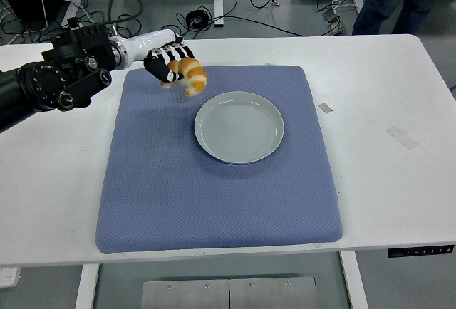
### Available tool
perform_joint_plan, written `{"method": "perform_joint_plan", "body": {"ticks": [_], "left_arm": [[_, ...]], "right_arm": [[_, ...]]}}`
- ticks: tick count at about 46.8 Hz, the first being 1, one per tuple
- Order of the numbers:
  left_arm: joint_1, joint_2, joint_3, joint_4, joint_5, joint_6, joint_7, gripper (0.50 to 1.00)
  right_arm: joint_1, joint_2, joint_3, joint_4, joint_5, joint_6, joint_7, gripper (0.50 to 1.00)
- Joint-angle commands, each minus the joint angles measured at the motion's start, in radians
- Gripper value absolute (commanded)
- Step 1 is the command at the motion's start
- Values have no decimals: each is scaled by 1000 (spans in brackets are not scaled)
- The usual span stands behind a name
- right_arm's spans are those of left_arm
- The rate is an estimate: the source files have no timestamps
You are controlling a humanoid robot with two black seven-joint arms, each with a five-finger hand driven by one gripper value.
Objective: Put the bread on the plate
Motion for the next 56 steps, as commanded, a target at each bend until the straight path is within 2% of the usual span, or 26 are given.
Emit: {"method": "perform_joint_plan", "body": {"ticks": [1,9,17,24,35,44,56], "left_arm": [[-2,-9,-1,-1,-18,1,15,500],[-18,-47,1,-1,-29,1,30,500],[-48,-105,1,-3,-31,1,67,500],[-61,-161,11,-11,-26,1,70,500],[-71,-161,54,-14,-18,0,79,500],[-71,-161,54,-63,-18,1,145,500],[-73,-161,64,-93,-9,3,145,500]], "right_arm": [[0,0,0,0,0,0,0,1000],[0,0,0,0,0,0,0,1000],[0,0,0,0,0,0,0,1000],[0,0,0,0,0,0,0,1000],[0,0,0,0,0,0,0,1000],[0,0,0,0,0,0,0,1000],[0,0,0,0,0,0,0,1000]]}}
